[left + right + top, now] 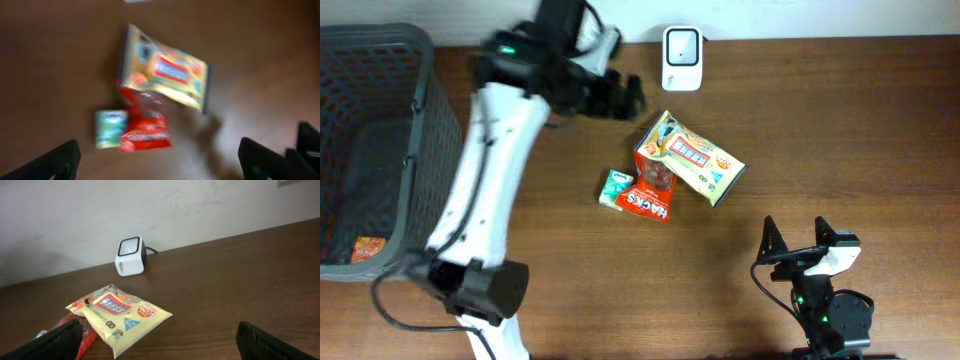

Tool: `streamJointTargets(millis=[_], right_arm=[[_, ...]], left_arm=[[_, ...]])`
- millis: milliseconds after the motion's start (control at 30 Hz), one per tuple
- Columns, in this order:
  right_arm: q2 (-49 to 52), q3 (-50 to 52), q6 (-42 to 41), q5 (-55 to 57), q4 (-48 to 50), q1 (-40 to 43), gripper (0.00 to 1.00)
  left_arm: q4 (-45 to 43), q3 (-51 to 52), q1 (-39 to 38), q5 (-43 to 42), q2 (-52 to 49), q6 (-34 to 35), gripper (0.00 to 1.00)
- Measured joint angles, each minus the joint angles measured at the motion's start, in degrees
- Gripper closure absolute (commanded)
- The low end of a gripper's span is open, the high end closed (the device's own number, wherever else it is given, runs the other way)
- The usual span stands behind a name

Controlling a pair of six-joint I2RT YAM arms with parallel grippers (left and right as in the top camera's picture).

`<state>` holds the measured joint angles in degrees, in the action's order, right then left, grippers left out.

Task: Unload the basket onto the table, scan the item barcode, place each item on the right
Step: 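Lift the yellow snack pack out and place it beside the red bag, then lower the left gripper into the basket and grasp the orange box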

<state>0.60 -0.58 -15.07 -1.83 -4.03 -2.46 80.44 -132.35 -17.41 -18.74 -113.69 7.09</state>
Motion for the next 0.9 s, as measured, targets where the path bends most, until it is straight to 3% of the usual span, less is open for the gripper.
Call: streamJointTargets(millis=[167,300,600,900], right_arm=[[0.00,0.00,0.00,0.00,0.00,0.00,0.02],[-0.02,0.00,0.02,0.00,0.00,0.00,0.02],[-0.02,0.00,-0.02,0.00,0.00,0.00,0.02],[-0.02,0.00,0.00,0.00,0.00,0.00,0.02]], left_arm=[[13.22,-20.72,4.22,14.34,0.33,-0.09,0.01],[16.04,-28.02,11.89,21.18,1.16,0.00,0.01],[16.04,-24.04,34.93,29.88,1.09,5.01,0.01],[15.54,-5.38,47.45,32.15,0.96,13.14,0.01]])
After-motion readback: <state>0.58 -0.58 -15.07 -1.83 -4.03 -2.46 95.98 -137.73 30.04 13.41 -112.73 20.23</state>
